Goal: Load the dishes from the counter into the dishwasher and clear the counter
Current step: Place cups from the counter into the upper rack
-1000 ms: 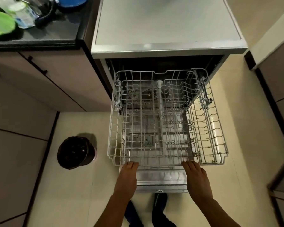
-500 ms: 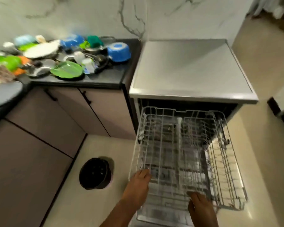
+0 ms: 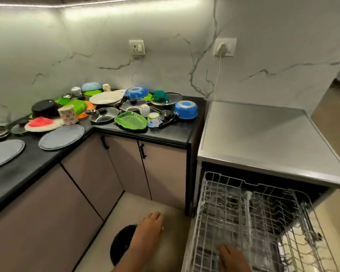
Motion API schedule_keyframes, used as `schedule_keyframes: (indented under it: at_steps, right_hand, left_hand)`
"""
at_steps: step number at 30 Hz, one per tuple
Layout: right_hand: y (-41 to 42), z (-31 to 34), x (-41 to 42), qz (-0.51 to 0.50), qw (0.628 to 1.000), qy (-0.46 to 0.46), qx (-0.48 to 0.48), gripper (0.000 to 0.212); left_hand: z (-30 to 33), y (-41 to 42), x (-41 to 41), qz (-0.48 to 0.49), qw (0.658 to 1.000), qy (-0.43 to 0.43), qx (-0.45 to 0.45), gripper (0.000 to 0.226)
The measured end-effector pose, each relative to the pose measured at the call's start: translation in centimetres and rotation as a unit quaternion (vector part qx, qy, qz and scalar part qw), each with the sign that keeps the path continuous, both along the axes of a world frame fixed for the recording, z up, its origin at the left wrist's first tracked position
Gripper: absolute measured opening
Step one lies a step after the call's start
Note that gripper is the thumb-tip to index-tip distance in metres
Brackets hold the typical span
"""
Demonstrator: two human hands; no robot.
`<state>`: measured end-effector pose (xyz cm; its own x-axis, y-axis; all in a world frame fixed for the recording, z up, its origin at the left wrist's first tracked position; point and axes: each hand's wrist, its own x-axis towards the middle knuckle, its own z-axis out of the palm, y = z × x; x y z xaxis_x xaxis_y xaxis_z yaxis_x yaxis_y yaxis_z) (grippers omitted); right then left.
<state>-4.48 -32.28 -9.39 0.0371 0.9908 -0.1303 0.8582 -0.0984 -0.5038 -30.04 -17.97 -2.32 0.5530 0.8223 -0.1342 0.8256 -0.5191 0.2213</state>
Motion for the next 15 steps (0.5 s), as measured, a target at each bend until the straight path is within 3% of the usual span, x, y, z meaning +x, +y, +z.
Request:
schedule_keyframes:
  at_steps: [3,5,7,10,12,15]
  right_hand:
    - [4.8,2.2,-3.4,-0.028,0.995,-0.09,-0.011,0.059]
    - [6.5,3.9,-5.4,-0.026,0.998,-0.048,0.006,0.051]
    - [9.4,3.2,-7.4,-0.101,0.988,-0.049,0.108,0.047]
    - [12.3,4.1,-11.6,-0.13,0.986,-0.015,0.1,0.04]
    - [14.1,5.1,-14.6,-0.123,0.99,-0.05,0.051,0.036]
    - [16.0,4.8,-17.6,-0.133,0.987,-0.042,0.074,0.037]
  left_hand:
    - [0.9,4.6,-2.5,0.005,0.999,-0.037,-0.002,0.041]
    - [1.2,7.2,-4.1,0.004,0.998,-0.07,-0.012,0.043]
    - [1.4,9.8,-6.3,0.002,0.996,-0.088,-0.019,0.042]
    - [1.6,12.8,-9.6,-0.002,0.996,-0.084,-0.023,0.043]
    - [1.9,14.8,-11.8,-0.001,0.996,-0.084,-0.013,0.045]
    - [3.1,17.4,-13.7,0.012,0.995,-0.098,0.007,0.044]
